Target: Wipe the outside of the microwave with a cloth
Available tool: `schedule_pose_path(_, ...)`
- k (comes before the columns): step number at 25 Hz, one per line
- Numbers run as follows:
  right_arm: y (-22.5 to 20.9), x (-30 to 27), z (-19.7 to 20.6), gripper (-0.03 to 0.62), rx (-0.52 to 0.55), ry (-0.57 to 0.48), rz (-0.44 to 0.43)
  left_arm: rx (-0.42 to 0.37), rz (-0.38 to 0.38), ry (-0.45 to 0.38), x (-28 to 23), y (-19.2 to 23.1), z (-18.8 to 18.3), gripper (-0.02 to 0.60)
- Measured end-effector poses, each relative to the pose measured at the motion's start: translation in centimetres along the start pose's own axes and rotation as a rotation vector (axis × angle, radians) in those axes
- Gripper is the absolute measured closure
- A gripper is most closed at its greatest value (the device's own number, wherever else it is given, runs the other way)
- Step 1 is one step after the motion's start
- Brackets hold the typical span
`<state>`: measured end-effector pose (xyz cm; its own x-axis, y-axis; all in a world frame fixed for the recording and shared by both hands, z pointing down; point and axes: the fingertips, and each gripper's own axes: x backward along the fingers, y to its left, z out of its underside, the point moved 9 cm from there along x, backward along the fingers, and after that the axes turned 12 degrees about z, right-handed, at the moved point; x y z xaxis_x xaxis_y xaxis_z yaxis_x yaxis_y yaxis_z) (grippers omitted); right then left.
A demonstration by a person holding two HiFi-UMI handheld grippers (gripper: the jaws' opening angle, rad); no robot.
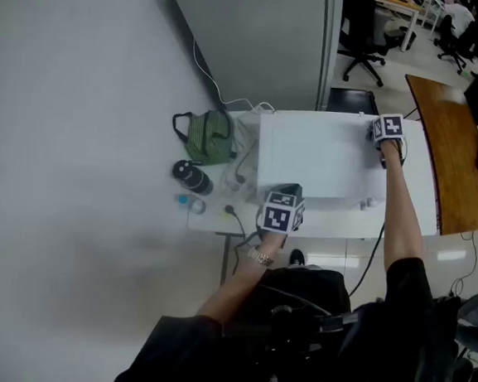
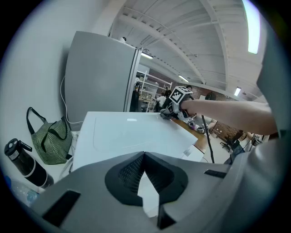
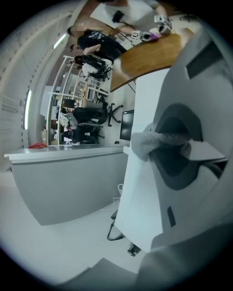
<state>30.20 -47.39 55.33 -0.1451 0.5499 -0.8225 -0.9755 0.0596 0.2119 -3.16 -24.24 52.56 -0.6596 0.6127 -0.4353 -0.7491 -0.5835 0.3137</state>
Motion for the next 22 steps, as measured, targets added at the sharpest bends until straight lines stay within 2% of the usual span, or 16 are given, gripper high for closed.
schedule_pose_path(2, 2.9, 1.6, -0.9, 0.563, 0.067, -0.028, -0.009, -0.001, -0.017, -0.005, 0.4, 0.3, 0.0, 0.583)
schedule_pose_path(3, 4.9, 2.6, -1.4, 0.563, 0.087, -0.047, -0.041, 0.000, -0.025, -0.008, 0.6, 0.4, 0.0, 0.583)
schedule_pose_path(6, 13.0, 5.8, -2.8, 0.563, 0.131, -0.110, -0.222, 0.011, -0.047, -0.019, 1.4, 1.1, 0.1, 0.583)
schedule_pose_path(9, 23.0, 8.8, -3.7, 0.563, 0.234, -0.172, -0.374, 0.027, -0.070, -0.029, 2.6, 1.7, 0.3, 0.583)
schedule_pose_path(11, 28.5, 10.0, -3.2, 0.563, 0.306, -0.150, -0.451, 0.032, -0.086, -0.032, 3.4, 1.9, 0.3, 0.583)
schedule_pose_path(13, 32.2, 10.1, -2.2, 0.563, 0.374, -0.113, -0.476, 0.034, -0.098, -0.037, 4.0, 2.1, 0.4, 0.583)
schedule_pose_path(15, 34.0, 9.4, -1.1, 0.563, 0.422, -0.082, -0.462, 0.041, -0.107, -0.040, 4.7, 2.3, 0.7, 0.583)
schedule_pose_path(17, 33.9, 8.4, -0.2, 0.563, 0.425, -0.068, -0.456, 0.053, -0.111, -0.043, 5.1, 2.4, 1.1, 0.583)
schedule_pose_path(20, 31.4, 7.6, 0.1, 0.563, 0.365, -0.071, -0.461, 0.061, -0.102, -0.035, 5.1, 2.4, 1.3, 0.583)
schedule_pose_path(22, 28.7, 7.1, 0.0, 0.562, 0.332, -0.080, -0.422, 0.061, -0.085, -0.023, 4.7, 2.1, 1.3, 0.583)
